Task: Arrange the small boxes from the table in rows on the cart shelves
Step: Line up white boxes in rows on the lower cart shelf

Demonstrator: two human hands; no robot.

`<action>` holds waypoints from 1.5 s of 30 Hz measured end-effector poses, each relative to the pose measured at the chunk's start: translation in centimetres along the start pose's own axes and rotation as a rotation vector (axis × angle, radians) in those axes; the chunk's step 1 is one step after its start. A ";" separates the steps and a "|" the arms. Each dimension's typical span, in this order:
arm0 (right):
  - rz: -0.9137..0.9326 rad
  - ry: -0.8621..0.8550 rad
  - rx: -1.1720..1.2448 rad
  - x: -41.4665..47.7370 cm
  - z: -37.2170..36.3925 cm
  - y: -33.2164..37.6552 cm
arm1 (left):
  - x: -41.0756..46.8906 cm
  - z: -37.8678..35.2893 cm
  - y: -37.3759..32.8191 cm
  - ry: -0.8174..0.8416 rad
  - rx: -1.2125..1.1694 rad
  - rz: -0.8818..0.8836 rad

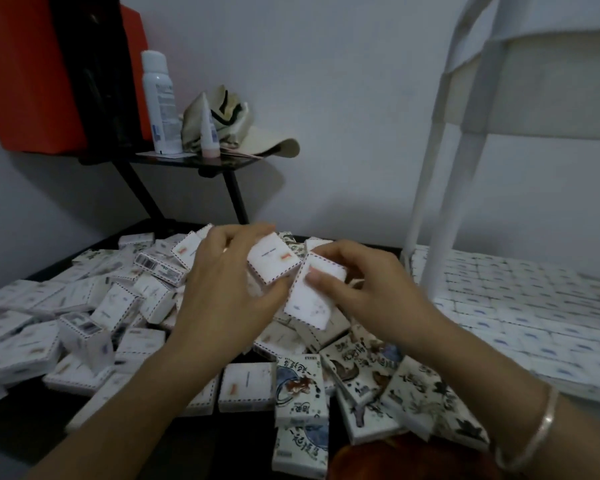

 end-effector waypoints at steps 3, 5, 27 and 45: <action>-0.070 0.014 0.162 -1.8 3.0 0.2 | -1.8 0.1 -2.3 0.041 -0.164 0.017; -0.135 0.011 0.210 -3.0 5.0 0.0 | -2.6 -0.3 -3.7 0.065 -0.230 -0.012; -0.693 -0.465 0.447 -9.6 25.9 -12.8 | -4.6 -18.9 -21.0 0.470 -0.558 -0.001; -0.484 -0.518 -0.526 -1.6 29.7 -26.5 | -3.6 -23.9 -20.2 0.489 -0.827 0.375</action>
Point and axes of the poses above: each hand's wrist, its own x-axis towards the middle knuckle, its own z-axis out of the back of the hand, y = z × x, the point moved 3 cm from there along x, towards the middle knuckle, and after that the axes turned 11 degrees about -y, right-handed, at the moved point
